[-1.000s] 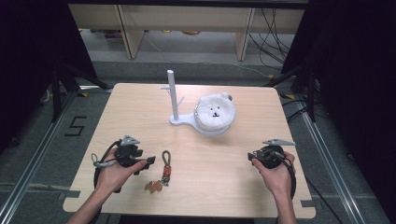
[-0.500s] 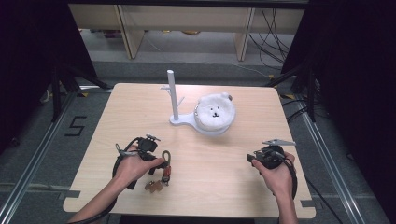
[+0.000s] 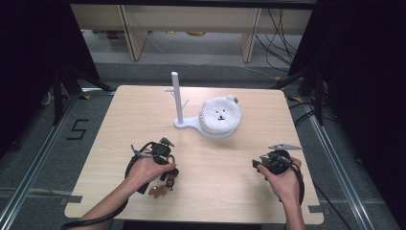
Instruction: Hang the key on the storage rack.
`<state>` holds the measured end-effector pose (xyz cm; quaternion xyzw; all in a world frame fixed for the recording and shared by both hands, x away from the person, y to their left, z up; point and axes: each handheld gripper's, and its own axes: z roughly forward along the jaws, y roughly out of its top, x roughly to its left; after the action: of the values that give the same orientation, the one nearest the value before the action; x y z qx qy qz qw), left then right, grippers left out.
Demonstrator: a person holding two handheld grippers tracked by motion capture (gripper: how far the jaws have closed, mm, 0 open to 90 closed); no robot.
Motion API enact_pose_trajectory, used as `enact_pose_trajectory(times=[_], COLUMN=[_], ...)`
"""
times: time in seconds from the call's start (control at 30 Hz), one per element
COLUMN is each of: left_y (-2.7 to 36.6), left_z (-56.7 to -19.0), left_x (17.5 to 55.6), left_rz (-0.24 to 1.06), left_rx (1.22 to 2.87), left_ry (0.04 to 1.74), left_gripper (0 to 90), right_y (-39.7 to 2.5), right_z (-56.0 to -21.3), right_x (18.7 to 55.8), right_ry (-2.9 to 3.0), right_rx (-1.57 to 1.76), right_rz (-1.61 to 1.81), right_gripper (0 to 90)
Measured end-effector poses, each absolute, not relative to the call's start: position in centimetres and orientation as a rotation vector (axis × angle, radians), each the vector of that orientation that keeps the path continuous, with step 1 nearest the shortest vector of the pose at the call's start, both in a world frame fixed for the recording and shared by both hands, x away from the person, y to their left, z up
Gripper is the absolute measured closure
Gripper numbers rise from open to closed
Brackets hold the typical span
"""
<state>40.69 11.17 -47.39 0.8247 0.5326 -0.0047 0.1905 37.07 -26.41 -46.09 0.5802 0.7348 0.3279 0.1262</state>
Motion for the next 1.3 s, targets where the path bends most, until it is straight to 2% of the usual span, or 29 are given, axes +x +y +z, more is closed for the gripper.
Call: enact_pose_trajectory(times=[0.5,0.7,0.9,1.27,1.3], left_y=[10.2,10.2,10.6,11.0,11.3], left_z=[-48.2,-48.1,-48.0,-48.0,-48.0], left_x=[40.6,40.6,40.5,40.3,40.5], left_rz=[0.014,0.045,0.073,0.077,0.089], left_rx=[2.434,2.482,2.558,2.610,2.633], left_ry=[1.460,1.428,1.376,1.276,1.218], left_gripper=[44.4,52.0,64.8,66.5,66.6], right_y=[-26.3,-26.5,-26.2,-26.3,-26.4], right_z=[-46.3,-46.6,-46.6,-46.5,-46.6], right_x=[37.1,37.2,37.1,37.0,37.1], right_ry=[2.144,2.148,2.144,2.160,2.166], right_rx=[1.691,1.649,1.698,1.691,1.669], right_rz=[0.959,0.974,0.993,0.976,0.985], right_gripper=[54.4,54.4,54.4,54.4,54.4])
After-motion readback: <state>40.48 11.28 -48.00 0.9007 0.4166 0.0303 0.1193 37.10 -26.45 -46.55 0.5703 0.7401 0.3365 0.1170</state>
